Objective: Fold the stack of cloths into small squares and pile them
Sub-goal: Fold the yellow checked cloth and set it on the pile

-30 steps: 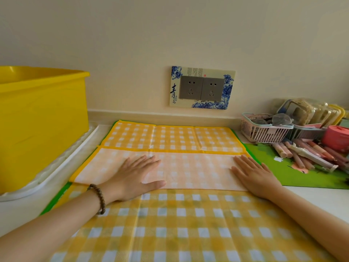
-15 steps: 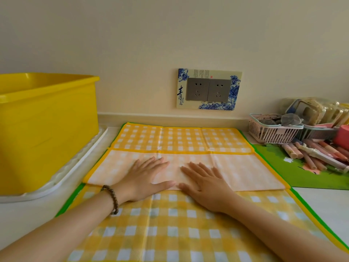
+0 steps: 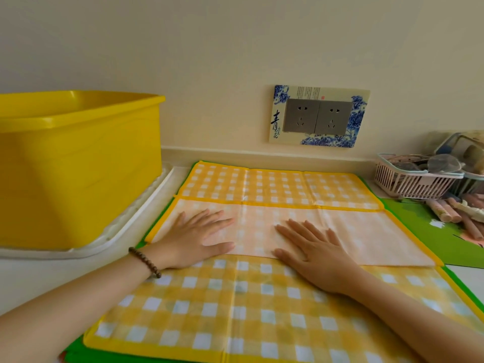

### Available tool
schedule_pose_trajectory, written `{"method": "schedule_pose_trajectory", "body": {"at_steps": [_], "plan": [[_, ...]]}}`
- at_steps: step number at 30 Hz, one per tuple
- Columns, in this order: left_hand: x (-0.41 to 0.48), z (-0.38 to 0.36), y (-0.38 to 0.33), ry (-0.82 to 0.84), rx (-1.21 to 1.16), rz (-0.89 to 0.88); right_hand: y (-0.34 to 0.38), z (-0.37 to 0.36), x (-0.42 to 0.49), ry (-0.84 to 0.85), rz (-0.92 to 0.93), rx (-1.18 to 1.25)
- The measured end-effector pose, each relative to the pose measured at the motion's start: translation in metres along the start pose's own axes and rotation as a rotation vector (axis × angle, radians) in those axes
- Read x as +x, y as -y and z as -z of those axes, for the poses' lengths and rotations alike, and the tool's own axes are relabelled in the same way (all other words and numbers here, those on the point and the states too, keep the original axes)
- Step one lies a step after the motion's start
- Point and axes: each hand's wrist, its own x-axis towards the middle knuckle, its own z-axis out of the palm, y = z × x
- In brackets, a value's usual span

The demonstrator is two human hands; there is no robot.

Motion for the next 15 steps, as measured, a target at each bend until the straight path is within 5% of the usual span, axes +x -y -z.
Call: {"method": "schedule_pose_trajectory", "body": {"at_steps": [7,15], "plan": [[-0.009,0.011,0.008,0.026,-0.026,0.047,-0.001,0.002,0.003,0.045,0.0,0.002],[-0.005,0.019,-0.034,-0.098,-0.063,-0.201,-0.014,0.028,-0.011,0.047,0.093,0.283]]}}
